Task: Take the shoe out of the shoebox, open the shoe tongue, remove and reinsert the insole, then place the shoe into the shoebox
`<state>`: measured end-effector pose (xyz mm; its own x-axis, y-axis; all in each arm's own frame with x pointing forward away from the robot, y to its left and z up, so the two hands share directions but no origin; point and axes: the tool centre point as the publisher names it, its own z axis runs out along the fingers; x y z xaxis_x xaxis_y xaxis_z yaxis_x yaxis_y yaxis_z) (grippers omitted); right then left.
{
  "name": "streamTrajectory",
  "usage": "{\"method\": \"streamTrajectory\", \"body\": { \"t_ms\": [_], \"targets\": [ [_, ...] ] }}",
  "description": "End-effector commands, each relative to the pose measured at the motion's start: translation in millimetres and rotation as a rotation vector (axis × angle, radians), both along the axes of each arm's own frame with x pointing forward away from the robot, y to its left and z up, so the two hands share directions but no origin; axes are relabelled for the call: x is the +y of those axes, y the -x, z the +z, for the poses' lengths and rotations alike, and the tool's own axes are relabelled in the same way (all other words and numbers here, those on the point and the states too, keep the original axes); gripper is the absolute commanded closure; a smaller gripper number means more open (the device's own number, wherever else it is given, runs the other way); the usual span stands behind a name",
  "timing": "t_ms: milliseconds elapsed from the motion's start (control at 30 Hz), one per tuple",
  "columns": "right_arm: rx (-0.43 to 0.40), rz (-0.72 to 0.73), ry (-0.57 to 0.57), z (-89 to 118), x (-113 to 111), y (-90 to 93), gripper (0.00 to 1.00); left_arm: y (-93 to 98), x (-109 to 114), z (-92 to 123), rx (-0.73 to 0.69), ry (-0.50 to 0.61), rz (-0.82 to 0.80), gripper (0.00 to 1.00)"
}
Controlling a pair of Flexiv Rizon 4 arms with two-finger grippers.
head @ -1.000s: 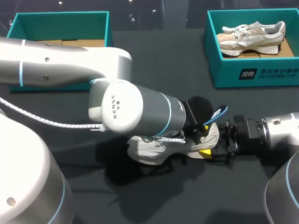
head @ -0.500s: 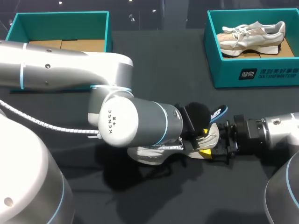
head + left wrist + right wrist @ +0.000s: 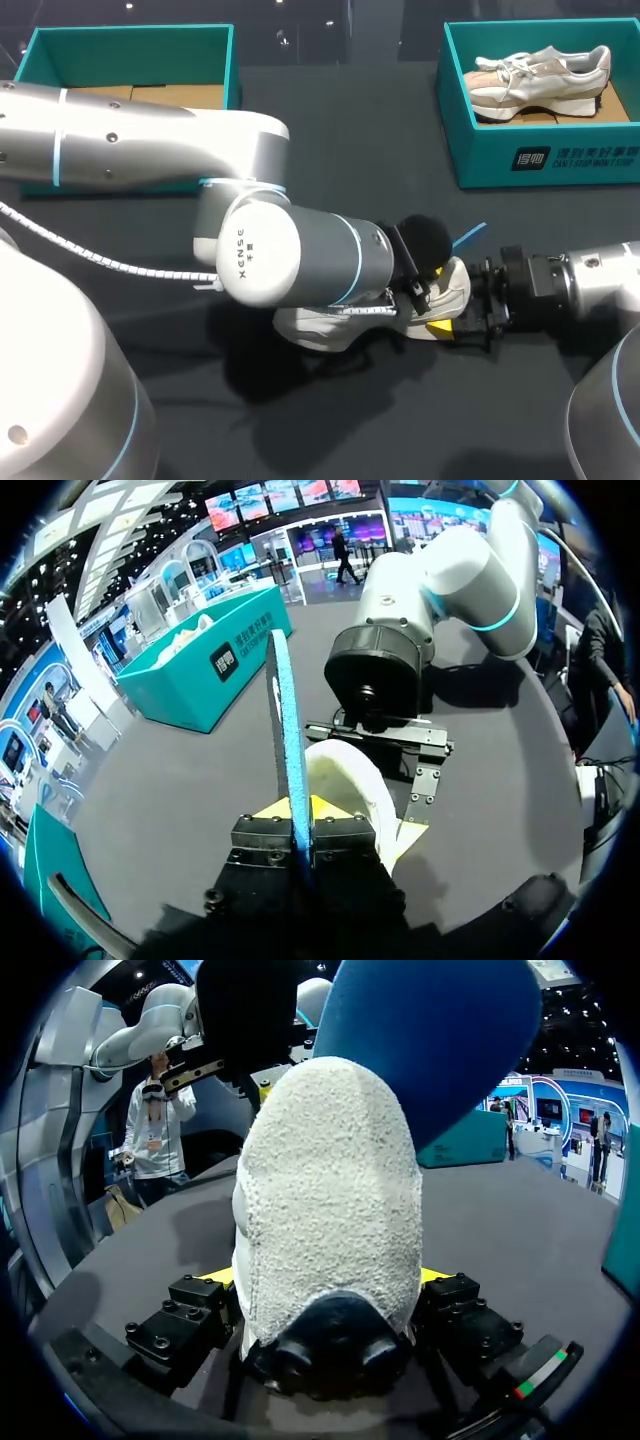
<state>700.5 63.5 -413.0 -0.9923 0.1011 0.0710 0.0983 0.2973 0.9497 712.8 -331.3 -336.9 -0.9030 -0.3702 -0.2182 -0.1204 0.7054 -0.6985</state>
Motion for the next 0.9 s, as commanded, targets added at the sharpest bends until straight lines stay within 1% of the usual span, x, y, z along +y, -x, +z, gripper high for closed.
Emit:
{"method": "streamTrajectory", "body": {
  "t_ms": [33, 267, 533, 667, 800, 900],
  "targets": [
    [0.003, 0.001, 0.006, 0, 2, 1.2, 1.0, -0.1, 2, 15, 0.03, 0.004, -0.024, 1.0],
    [0.003, 0.001, 0.006, 0, 2, 1.2, 1.0, 10.6, -9, 35, 0.085, 0.011, -0.058, 1.0],
    [0.003, 0.001, 0.006, 0, 2, 1.2, 1.0, 12.1, -20, 51, 0.163, 0.001, -0.095, 1.0],
    [0.003, 0.001, 0.006, 0, 2, 1.2, 1.0, 11.6, -26, 59, 0.213, 0.015, -0.113, 1.0],
    [0.003, 0.001, 0.006, 0, 2, 1.2, 1.0, 15.6, -31, 76, 0.253, 0.049, -0.141, 1.0],
    [0.003, 0.001, 0.006, 0, 2, 1.2, 1.0, 23.8, -36, 92, 0.262, 0.079, -0.168, 1.0]
  ]
}}
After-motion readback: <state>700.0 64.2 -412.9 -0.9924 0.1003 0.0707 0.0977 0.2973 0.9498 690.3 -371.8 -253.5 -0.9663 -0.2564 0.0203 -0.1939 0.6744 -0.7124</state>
